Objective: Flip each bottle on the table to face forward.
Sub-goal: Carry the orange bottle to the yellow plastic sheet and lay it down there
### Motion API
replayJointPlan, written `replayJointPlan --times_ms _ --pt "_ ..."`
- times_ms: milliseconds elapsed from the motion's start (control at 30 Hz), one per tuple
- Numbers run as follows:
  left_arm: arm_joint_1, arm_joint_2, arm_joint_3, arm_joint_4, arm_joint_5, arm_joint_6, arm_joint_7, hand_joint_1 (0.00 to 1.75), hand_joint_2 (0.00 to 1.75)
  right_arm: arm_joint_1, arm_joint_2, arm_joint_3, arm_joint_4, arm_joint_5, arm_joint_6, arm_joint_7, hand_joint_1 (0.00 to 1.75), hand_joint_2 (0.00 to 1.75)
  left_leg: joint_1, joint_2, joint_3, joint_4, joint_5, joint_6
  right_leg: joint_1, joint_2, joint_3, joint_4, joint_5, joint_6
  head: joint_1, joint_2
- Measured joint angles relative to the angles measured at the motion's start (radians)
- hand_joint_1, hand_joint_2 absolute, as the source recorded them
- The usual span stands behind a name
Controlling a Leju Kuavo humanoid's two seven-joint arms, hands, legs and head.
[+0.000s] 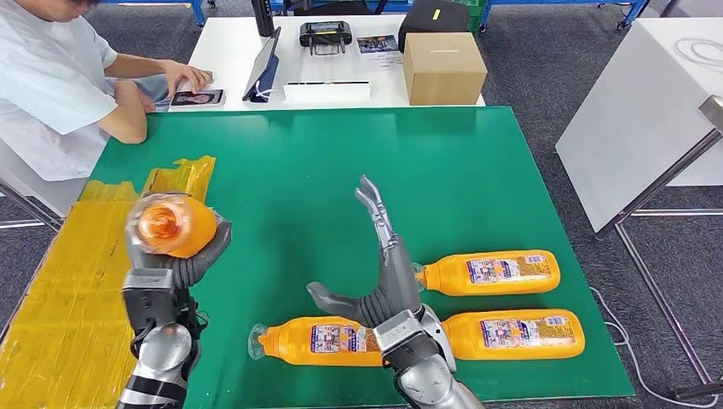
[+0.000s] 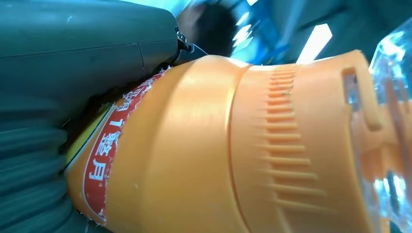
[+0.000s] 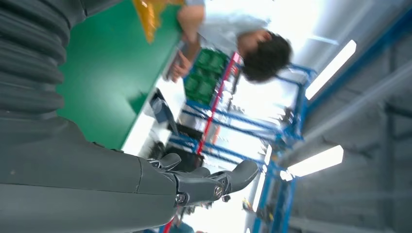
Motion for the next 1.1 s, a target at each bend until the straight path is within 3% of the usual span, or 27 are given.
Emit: replayJointPlan --times_ms 100,400,533,633,733,1100 --pt "-0.032 0.032 0.0 0.037 -0.214 0.056 0.074 1.75 1.75 0.02 -0.004 -0.014 -0.049 -0.016 -0.012 -0.01 0.0 1.75 0.0 0.001 0.0 0.0 0.0 0.0 0.0 0.001 0.0 0.0 0.0 0.0 0.0 0.0" --pt "-0.064 0.066 -0.002 0.09 -0.272 0.069 0.101 1.75 1.75 0.042 -0.012 -0.028 -0.112 -0.02 -0.016 -0.013 0.0 1.75 0.0 0.002 0.0 0.0 0.0 0.0 0.0 0.002 0.0 0.0 0.0 0.0 0.0 0.0" --pt "-0.087 0.09 -0.015 0.131 -0.595 0.086 0.235 1.75 1.75 0.048 -0.013 -0.034 -0.131 -0.023 -0.028 -0.014 0.0 1.75 0.0 0.002 0.0 0.0 0.0 0.0 0.0 0.002 0.0 0.0 0.0 0.0 0.0 0.0" --pt "-0.119 0.132 -0.041 0.204 -0.836 0.02 0.347 1.75 1.75 0.053 -0.018 -0.045 -0.159 -0.035 -0.028 -0.013 0.0 1.75 0.0 0.002 0.001 0.0 0.0 0.0 0.0 0.002 0.0 0.0 0.0 0.0 0.0 0.0" --pt "-0.156 0.177 -0.077 0.303 -0.963 -0.061 0.425 1.75 1.75 0.058 -0.022 -0.061 -0.192 -0.04 -0.017 -0.008 0.0 1.75 0.0 0.002 0.001 0.0 0.0 0.0 0.0 0.002 0.0 0.0 0.0 0.0 0.0 0.0" --pt "-0.266 0.283 -0.14 0.596 -1.086 -0.175 0.564 1.75 1.75 0.059 -0.023 -0.082 -0.229 -0.001 -0.024 0.004 0.0 1.75 0.0 0.002 0.0 0.0 0.0 0.0 0.0 0.003 0.0 0.001 0.0 0.0 0.0 0.0"
